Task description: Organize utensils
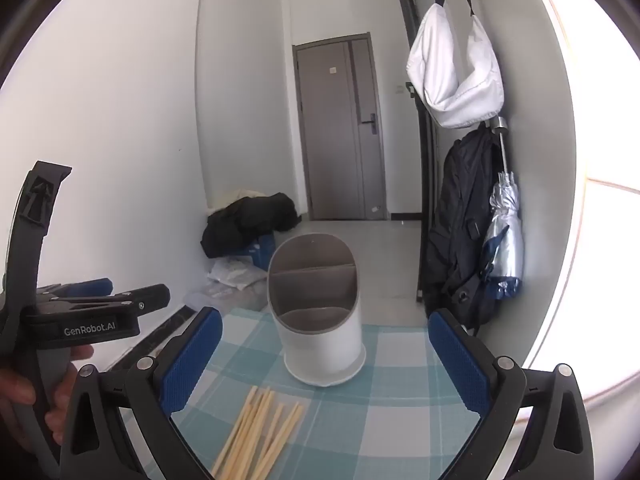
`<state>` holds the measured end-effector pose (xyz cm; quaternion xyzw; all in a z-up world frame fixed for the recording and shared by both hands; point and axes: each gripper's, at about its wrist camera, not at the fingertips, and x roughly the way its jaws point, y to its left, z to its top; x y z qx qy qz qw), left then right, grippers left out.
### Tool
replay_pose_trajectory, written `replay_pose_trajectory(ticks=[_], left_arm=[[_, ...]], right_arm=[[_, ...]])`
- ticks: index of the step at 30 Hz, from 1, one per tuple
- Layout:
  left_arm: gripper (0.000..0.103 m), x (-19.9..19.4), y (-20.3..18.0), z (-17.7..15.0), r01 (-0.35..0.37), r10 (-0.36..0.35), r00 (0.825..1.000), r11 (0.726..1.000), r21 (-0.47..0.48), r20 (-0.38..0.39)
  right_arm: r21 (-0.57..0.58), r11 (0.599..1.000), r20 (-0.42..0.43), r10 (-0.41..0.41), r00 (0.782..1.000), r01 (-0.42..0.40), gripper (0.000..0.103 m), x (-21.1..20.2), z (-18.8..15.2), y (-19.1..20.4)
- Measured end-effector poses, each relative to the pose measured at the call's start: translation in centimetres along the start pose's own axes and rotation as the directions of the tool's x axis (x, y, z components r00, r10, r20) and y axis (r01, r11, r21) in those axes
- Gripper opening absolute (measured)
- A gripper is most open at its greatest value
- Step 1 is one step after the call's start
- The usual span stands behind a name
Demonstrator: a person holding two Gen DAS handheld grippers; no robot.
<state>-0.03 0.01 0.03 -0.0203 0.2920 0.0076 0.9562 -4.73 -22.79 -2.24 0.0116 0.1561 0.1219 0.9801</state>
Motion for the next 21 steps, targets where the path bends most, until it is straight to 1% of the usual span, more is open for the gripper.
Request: replay_pose_trajectory(ticks=[3, 5, 7, 9, 11, 12, 18, 21], left_arm=[[0.098, -0.2, -0.1, 0.0, -0.019, 0.019, 1.0, 1.0, -0.012, 0.007], [0.098, -0.5, -1.1, -0.4, -0.029, 0.029, 1.0, 1.0, 0.0, 0.008], [0.098, -0.3, -1.1, -0.4, -0.018, 0.018, 1.0, 1.0, 0.0, -0.007], [0.098, 0.1, -0.9, -0.8, -0.004, 0.004, 1.0, 1.0, -0.012, -0.005], [0.098, 0.2, -0.1, -0.7, 0.009, -0.009, 1.0, 1.0, -0.017, -0.008], [0.098, 0.3, 0.0, -0.4, 0.01, -0.01, 1.0, 1.0, -0.015, -0.013], [0.098, 0.4, -0.1, -0.4, 0.012, -0.012, 1.0, 1.0, -0.011, -0.021], [0.098, 0.5, 0.0, -0.4, 0.017, -0.017, 0.999, 1.0, -0.019, -0.027]], right_arm=[[0.011, 1.0, -0.007, 0.001, 1.0, -0.001, 0.103, 0.0, -0.1, 0.0], [0.008, 1.0, -0.009, 0.001, 1.0, -0.001, 0.103, 0.0, -0.2, -0.1], [0.007, 1.0, -0.01, -0.001, 1.0, 0.001, 0.103, 0.0, -0.1, -0.2], [0.009, 1.0, -0.01, -0.001, 1.0, 0.001, 0.103, -0.1, 0.1, -0.1], [0.006, 1.0, -0.008, -0.004, 1.0, 0.004, 0.103, 0.0, 0.1, 0.1], [0.006, 1.0, -0.009, -0.006, 1.0, 0.006, 0.103, 0.1, 0.1, 0.0], [-0.004, 1.0, -0.006, -0.006, 1.0, 0.006, 0.103, -0.1, 0.0, 0.0], [0.0, 1.0, -0.009, 0.011, 1.0, -0.011, 0.103, -0.1, 0.1, 0.0]])
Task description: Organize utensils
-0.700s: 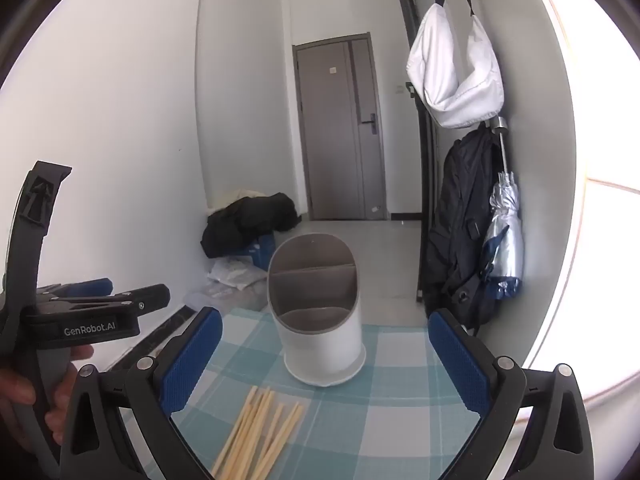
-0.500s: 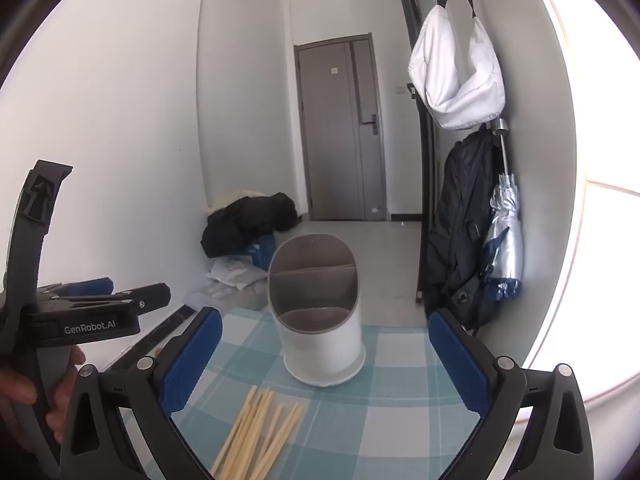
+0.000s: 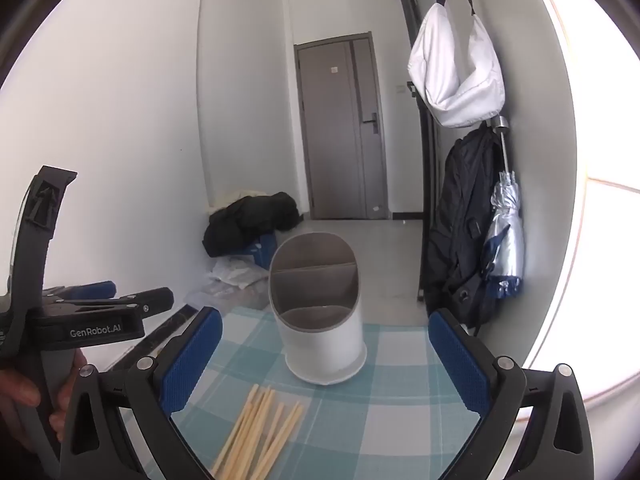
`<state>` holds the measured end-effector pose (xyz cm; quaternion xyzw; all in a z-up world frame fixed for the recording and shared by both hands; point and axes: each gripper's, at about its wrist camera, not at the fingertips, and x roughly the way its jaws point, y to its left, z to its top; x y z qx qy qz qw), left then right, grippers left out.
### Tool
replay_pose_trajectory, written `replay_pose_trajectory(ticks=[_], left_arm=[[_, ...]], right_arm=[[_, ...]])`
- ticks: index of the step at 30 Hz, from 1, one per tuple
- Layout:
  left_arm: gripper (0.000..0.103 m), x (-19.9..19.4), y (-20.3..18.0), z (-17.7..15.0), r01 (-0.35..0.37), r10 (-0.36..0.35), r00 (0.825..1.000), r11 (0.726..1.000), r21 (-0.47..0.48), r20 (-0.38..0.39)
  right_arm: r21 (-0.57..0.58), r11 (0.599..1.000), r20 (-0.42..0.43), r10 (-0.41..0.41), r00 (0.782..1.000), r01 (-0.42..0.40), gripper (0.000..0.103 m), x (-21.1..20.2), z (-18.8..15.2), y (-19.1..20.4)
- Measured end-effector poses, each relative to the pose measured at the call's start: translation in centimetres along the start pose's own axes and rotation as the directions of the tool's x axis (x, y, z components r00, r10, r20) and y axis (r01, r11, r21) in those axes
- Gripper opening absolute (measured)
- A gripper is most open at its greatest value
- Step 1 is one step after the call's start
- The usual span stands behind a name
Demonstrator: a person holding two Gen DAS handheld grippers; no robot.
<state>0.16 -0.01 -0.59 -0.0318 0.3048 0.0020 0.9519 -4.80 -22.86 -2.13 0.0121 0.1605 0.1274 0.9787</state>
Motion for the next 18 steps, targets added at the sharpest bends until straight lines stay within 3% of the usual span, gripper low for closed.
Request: replay_pose_trajectory(ticks=[18], left_arm=[[0.098, 0.31, -0.15, -0.29, -0.013, 0.013, 1.0, 1.0, 0.009, -0.014]], right_arm=[[0.01, 1.0, -0.002, -0.003, 1.0, 0.003, 0.103, 0.06, -0.18, -0.04]])
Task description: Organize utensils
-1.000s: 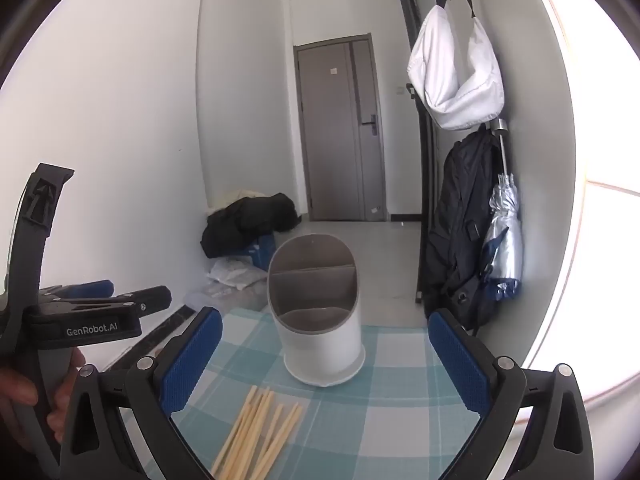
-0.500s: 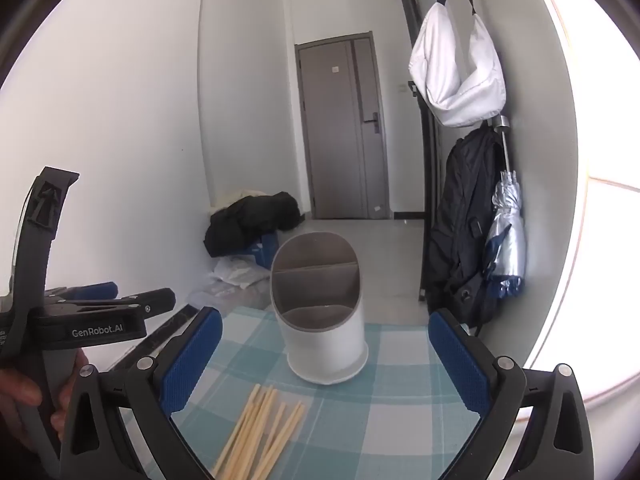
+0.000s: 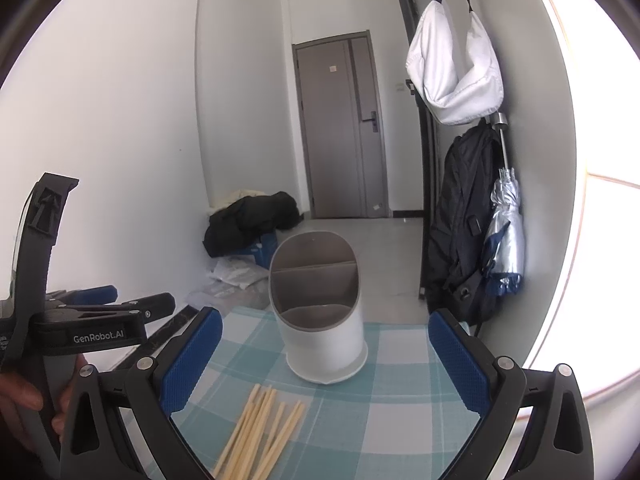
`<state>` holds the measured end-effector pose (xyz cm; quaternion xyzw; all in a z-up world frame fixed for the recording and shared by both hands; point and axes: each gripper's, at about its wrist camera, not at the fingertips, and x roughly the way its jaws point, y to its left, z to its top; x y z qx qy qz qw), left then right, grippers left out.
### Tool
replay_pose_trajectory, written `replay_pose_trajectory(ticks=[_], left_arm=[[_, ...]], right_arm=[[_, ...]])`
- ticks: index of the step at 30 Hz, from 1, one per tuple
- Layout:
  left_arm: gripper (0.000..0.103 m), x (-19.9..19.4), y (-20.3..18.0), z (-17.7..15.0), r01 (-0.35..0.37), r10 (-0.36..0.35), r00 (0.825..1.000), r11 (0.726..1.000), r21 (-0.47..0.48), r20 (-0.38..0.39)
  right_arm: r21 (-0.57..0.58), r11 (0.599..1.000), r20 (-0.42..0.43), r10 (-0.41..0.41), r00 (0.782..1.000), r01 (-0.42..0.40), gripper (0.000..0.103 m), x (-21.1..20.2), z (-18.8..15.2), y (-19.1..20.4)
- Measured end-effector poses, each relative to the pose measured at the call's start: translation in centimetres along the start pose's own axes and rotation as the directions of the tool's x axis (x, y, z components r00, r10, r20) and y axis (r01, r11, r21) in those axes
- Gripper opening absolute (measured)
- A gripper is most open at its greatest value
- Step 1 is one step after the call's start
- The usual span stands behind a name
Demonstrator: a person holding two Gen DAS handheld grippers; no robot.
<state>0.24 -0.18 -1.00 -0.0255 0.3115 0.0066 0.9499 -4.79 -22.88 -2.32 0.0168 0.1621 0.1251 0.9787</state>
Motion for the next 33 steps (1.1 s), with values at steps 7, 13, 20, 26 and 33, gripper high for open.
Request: replay_pose_trajectory(ticks=[7, 13, 20, 26, 33], left_arm=[[0.098, 0.07, 0.13, 0.01, 0.003, -0.003, 1.0, 1.0, -0.001, -0.004], [0.098, 0.15, 0.14, 0.06, 0.003, -0.003, 1.0, 1.0, 0.0, -0.006], [0.098, -0.26, -0.14, 0.03, -0.002, 0.002, 1.0, 1.0, 0.016, 0.011], [0.098, -0.31, -0.01, 0.09, 0.0, 0.0, 1.0, 1.0, 0.012, 0.01], [0.098, -0.21, -0.08, 0.12, 0.002, -0.002, 1.0, 1.0, 0.011, 0.002]], right_arm=[[-0.004, 1.0, 0.002, 0.0, 1.0, 0.0, 0.103, -0.03, 0.0, 0.06], [-0.001, 1.0, 0.007, -0.005, 1.0, 0.005, 0.103, -0.16, -0.06, 0.08], [0.0, 1.0, 0.012, -0.008, 1.0, 0.008, 0.103, -0.29, -0.08, 0.08], [0.0, 1.0, 0.011, -0.005, 1.0, 0.005, 0.103, -0.3, -0.07, 0.05], [0.007, 1.0, 0.005, -0.005, 1.0, 0.005, 0.103, -0.28, -0.06, -0.01]])
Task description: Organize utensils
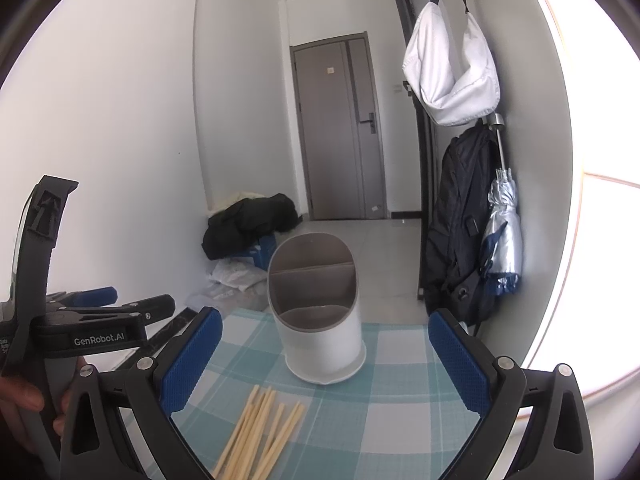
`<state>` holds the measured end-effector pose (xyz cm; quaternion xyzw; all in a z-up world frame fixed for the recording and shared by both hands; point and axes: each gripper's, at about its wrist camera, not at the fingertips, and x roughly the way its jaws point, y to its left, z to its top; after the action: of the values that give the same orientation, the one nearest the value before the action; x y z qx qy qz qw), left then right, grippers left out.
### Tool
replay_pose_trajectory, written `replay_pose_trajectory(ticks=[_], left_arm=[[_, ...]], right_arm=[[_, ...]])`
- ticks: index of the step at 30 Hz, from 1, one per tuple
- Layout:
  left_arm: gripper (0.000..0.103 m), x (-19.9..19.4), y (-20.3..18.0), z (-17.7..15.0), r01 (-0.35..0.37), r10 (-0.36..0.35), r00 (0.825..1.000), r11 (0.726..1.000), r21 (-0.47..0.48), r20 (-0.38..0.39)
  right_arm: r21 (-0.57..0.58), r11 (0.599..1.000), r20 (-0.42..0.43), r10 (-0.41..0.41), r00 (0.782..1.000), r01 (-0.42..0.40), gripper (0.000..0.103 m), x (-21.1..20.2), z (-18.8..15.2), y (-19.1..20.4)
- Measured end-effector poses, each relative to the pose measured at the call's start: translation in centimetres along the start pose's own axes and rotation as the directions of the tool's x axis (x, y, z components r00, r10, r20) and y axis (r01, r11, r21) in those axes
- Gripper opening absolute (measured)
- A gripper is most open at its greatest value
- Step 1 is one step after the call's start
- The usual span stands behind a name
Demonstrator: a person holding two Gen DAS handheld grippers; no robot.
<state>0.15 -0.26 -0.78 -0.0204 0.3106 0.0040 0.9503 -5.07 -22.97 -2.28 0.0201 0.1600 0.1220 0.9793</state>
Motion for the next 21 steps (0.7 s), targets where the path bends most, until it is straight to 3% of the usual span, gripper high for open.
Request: replay_pose_trajectory(ticks=[8, 13, 18, 20, 21], left_arm=[[0.098, 0.5, 0.0, -0.1, 0.015, -0.015, 0.999, 1.0, -0.008, -0.038], [0.098, 1.2, 0.5, -0.2, -0.008, 0.007, 0.997, 1.0, -0.021, -0.08], [0.098, 2.3, 1.8, -0.1, -0.03, 0.022, 0.991, 0.998, -0.054, -0.136], [0.098, 2.6, 2.3, 0.0, -0.04, 0.03, 0.989, 0.997, -0.065, -0.148], [0.098, 2.9, 2.7, 0.0, -0.046, 0.033, 0.986, 0.996, -0.076, -0.162]], right_arm=[[0.034, 0.998, -0.082, 0.055, 0.995, -0.053, 0.103, 1.1, -0.2, 0.0], [0.024, 0.999, -0.206, 0.052, 0.977, -0.048, 0.103, 3.1, -1.2, 0.3], [-0.003, 0.999, -0.407, 0.033, 0.913, -0.038, 0.101, 6.8, -3.4, 0.7], [-0.01, 0.999, -0.505, 0.034, 0.863, -0.045, 0.085, 8.8, -4.7, 0.9], [-0.013, 0.999, -0.54, 0.034, 0.841, -0.048, 0.082, 9.6, -5.3, 1.0]])
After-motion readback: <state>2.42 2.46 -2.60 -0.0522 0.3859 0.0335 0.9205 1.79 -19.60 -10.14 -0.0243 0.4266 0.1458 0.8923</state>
